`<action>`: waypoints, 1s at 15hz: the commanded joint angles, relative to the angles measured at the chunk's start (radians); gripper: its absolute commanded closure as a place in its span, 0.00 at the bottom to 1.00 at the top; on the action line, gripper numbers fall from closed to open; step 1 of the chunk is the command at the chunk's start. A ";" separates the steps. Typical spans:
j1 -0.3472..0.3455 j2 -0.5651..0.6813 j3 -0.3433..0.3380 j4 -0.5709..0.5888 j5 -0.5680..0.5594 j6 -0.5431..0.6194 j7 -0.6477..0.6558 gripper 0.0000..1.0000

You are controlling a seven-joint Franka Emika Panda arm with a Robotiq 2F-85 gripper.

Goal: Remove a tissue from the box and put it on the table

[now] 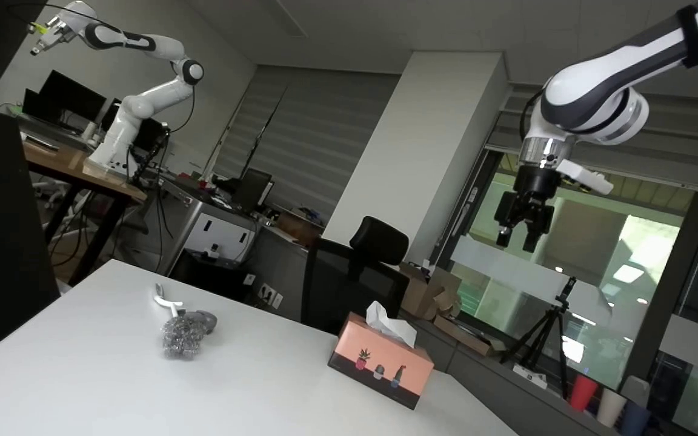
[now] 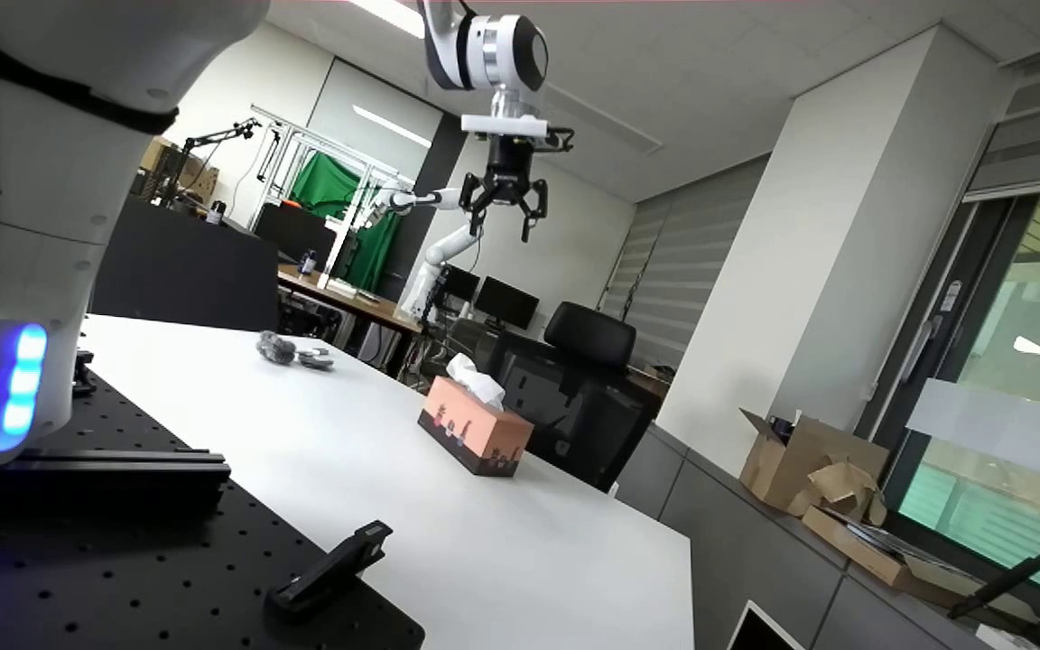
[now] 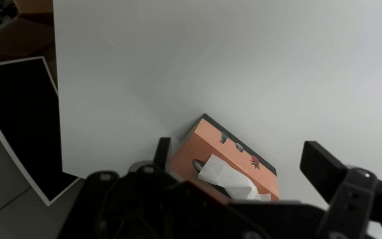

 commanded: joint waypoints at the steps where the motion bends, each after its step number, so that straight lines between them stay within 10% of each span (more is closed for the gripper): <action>1: -0.001 0.167 -0.004 0.124 -0.103 0.051 0.111 0.00; 15: 0.008 0.182 -0.010 0.101 -0.106 0.053 0.082 0.00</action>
